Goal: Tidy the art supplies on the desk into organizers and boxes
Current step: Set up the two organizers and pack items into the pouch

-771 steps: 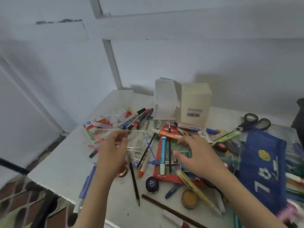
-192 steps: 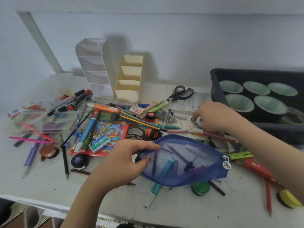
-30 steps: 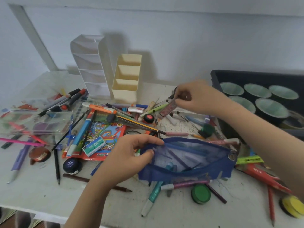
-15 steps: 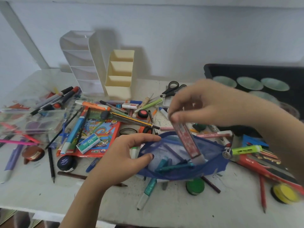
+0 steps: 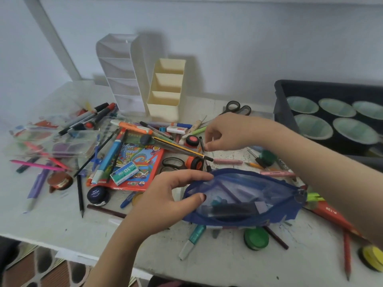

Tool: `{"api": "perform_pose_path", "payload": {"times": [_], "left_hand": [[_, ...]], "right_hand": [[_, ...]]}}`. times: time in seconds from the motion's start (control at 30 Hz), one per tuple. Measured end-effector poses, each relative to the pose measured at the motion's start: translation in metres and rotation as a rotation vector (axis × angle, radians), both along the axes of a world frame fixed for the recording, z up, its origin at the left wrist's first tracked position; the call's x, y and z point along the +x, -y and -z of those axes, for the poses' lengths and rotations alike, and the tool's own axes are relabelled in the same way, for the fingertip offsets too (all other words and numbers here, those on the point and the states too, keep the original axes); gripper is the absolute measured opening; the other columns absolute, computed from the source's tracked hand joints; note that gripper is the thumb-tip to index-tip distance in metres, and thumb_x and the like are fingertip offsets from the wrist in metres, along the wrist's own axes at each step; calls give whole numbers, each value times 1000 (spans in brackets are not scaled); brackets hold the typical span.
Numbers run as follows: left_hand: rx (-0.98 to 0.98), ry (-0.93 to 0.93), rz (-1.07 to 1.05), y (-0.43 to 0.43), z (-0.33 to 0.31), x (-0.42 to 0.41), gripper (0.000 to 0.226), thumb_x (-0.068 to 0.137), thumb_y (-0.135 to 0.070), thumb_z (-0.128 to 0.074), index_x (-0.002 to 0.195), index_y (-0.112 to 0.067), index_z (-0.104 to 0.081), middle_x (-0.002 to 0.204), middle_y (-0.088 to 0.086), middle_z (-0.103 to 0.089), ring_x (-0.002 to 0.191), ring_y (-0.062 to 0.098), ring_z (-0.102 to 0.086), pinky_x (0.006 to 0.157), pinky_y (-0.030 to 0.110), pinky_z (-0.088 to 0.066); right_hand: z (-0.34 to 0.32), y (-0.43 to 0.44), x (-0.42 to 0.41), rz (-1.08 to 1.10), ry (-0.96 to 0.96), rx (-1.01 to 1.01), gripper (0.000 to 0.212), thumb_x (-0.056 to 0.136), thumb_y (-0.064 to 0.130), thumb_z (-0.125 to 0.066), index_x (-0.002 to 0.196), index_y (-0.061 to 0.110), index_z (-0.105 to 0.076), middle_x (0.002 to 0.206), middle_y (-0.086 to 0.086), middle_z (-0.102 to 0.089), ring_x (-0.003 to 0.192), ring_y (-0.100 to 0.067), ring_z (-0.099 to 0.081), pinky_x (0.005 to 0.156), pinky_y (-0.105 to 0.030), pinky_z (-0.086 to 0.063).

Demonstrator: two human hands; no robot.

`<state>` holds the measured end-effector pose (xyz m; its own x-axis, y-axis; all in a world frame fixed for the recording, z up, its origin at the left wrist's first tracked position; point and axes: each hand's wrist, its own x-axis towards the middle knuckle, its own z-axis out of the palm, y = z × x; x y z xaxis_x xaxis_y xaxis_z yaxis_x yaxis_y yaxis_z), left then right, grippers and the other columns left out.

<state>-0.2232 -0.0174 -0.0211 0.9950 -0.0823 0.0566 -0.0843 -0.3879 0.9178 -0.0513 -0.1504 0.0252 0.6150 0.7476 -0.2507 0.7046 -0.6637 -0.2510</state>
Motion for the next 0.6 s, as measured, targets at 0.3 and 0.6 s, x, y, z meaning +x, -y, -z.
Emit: {"api": "perform_pose_path", "payload": {"times": [0.3,0.6], "left_hand": [[-35,-32,18,-4,2,-2,37,83,-2,-65,109,-28,-68,106,-24,-66,102,-5,-60,76,6,-45],[-102,-58,-21,-3,13,7,38,77,-23,-60,113,-32,-65,109,-21,-67,104,0,-62,86,22,-52]], "right_hand": [[21,-13,0,-49,39,-93,18,84,25,-62,86,8,-67,84,-5,-66,75,-19,-57,63,-28,-43],[-36,51,-19,-54,-369,223,5,79,33,-69,77,29,-66,71,7,-71,63,-12,-66,59,-16,-50]]}}
